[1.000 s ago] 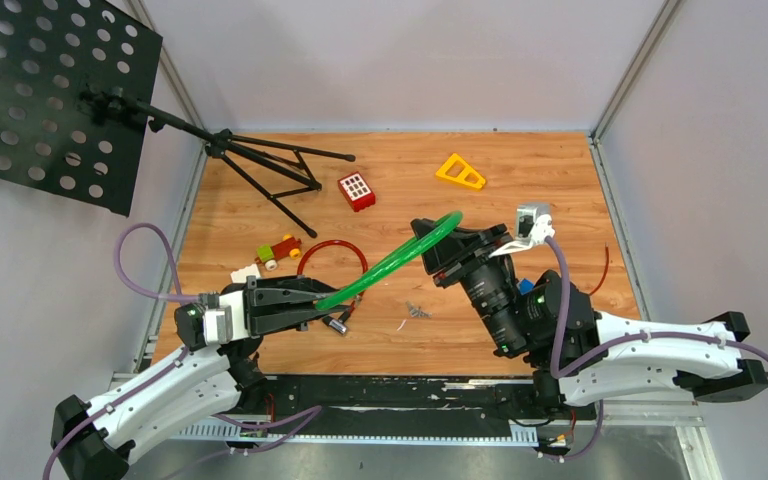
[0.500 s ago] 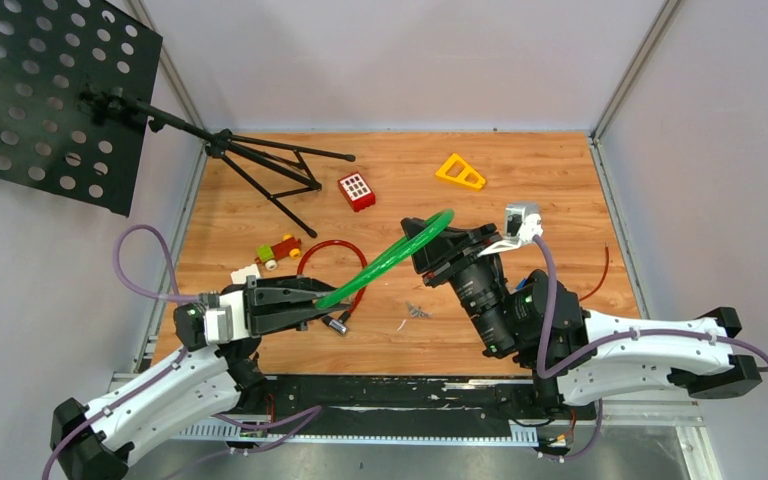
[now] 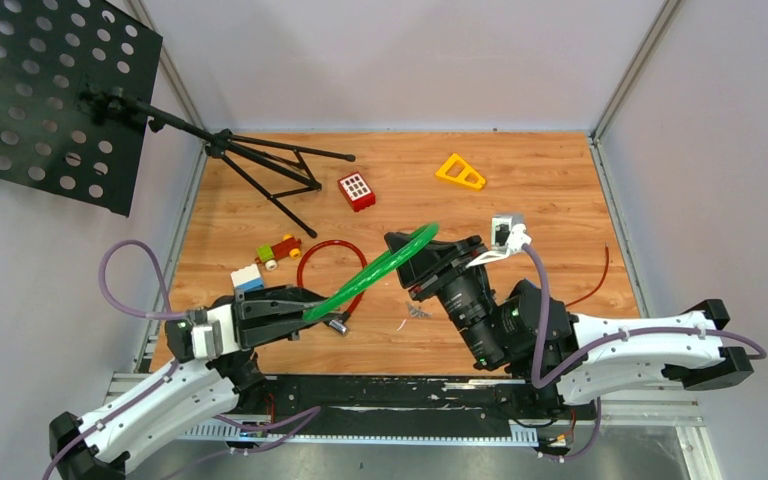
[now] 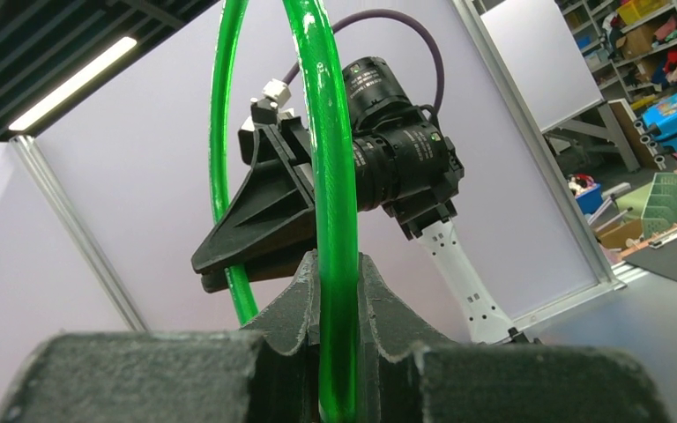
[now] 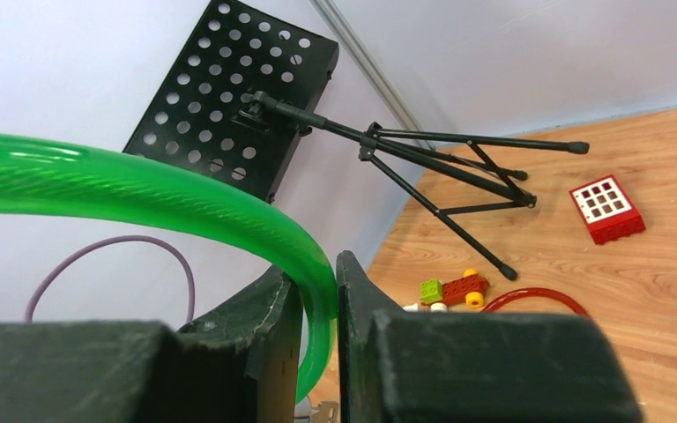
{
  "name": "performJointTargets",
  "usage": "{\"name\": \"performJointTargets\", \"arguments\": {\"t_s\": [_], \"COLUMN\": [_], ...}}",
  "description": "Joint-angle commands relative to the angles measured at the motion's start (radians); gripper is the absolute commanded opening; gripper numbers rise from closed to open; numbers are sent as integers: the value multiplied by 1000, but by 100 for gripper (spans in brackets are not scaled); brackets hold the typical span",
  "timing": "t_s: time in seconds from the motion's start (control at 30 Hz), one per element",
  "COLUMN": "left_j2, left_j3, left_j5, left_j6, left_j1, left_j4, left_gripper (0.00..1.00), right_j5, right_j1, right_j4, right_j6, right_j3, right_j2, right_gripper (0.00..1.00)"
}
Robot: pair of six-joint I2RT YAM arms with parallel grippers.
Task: Lock with the key
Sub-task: Lock the lock.
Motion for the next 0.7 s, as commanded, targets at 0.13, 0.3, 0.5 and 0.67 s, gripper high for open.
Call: {"name": "performJointTargets", "arguments": {"t_s": [0.13,0.3,0.5,0.67], "left_j2": [-55,-108,-199,-281], "left_j3": [-24,-39,-49,-27], "left_j5": [-67,-68,-35,-24], "left_j6": [6,-44,-97,-82], "left_j1": [0,1,-1,0], "left_j4": [-56,-69,-185,-347], "left_gripper": [0,0,0,0], "right_j5": [-171,-196,-139,-103], "right_j1": [58,73,126,156], "right_j4": [-53,-152,-173,-153], "right_j6": [330,425,423,418], "right_j3": [-32,41,157,171], "right_j2": [64,157,321,347], "right_gripper": [0,0,0,0]}}
